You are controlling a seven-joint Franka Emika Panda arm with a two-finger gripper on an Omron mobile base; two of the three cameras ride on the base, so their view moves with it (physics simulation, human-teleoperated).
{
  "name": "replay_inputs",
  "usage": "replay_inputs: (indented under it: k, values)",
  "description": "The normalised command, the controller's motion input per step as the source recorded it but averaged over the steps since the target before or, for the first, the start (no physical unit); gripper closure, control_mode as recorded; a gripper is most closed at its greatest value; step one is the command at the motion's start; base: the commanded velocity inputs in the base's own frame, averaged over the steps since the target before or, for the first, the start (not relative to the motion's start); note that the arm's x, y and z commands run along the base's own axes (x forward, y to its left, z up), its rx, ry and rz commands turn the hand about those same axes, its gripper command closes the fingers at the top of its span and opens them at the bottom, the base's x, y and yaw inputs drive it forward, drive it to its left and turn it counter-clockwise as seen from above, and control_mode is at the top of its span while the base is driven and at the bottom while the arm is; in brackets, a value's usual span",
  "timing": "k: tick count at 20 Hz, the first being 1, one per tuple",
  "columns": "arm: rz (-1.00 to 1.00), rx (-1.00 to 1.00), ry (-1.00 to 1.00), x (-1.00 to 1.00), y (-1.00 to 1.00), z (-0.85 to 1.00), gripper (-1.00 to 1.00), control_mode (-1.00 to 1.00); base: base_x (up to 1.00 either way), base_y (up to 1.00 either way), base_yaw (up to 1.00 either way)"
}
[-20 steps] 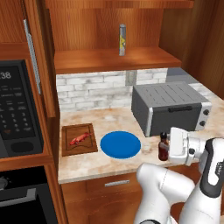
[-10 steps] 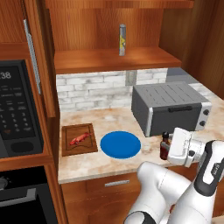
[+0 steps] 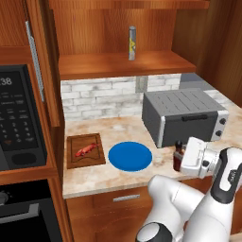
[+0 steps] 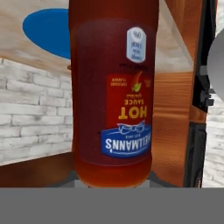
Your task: Pick the fish from the plate and place it on the cutting board. Then pick the condiment bottle from the cabinet and place it next to the cutting board.
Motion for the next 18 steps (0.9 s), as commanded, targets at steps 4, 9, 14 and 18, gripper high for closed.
replay_inputs:
  k: [4, 9, 14, 18]
  values:
    - [0.0, 0.0, 0.0, 0.12, -0.09, -0.33, 1.0, -1.0, 0.0, 0.0, 0.0]
    - [0.0, 0.0, -0.04, 0.1, -0.05, -0.33, 1.0, -1.0, 0.0, 0.0, 0.0]
    - [0.0, 0.0, -0.04, 0.06, -0.01, -0.28, 1.0, -1.0, 0.0, 0.0, 0.0]
    - [0.0, 0.0, -0.01, 0.0, 0.0, -0.2, 1.0, -1.0, 0.0, 0.0, 0.0]
